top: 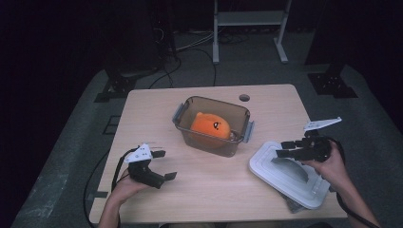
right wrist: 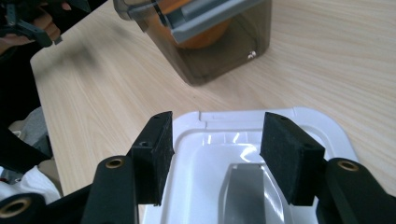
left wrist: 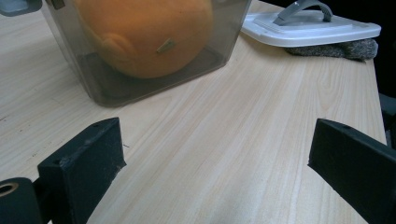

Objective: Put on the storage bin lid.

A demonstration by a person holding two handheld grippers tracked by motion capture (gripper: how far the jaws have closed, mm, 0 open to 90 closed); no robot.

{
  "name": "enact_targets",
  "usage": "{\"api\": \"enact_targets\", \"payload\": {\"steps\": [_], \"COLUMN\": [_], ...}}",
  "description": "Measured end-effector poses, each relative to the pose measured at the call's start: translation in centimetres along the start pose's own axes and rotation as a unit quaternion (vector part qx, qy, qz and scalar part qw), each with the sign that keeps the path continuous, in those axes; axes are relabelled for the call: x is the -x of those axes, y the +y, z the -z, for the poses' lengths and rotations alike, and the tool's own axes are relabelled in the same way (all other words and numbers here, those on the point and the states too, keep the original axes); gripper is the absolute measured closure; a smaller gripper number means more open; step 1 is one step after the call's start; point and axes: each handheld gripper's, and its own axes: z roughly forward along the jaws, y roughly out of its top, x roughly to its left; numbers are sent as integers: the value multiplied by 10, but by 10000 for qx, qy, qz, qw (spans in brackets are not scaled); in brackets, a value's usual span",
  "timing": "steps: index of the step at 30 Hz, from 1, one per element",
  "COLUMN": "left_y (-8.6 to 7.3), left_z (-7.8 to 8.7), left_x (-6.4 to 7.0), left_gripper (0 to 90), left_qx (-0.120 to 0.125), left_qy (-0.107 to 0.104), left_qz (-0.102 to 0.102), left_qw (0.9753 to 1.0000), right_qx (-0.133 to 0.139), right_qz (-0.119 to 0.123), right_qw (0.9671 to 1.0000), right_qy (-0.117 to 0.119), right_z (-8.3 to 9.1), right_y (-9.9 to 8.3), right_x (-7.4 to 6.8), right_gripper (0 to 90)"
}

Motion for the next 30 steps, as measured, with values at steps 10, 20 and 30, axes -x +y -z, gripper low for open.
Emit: {"api": "enact_targets", "payload": {"steps": [10, 20, 30], "left_y": [0, 0, 0], "left_z": [0, 0, 0], "left_x": [0, 0, 0], "left_gripper": [26, 27, 26], "left_qx": [-1, -18, -9], "left_qy": [6, 1, -4], "left_qz": [3, -10, -2], "left_qw": [10000, 10000, 10000], "right_qx": [-19, -22, -105], "right_qz": [-39, -140, -122], "right_qw": [9999, 9997, 9995], "right_qy": [-97, -189, -269], "right_z": [0, 0, -4], "right_y": [-22, -42, -54], "right_x": [3, 7, 7], "right_gripper": [427, 431, 509]}}
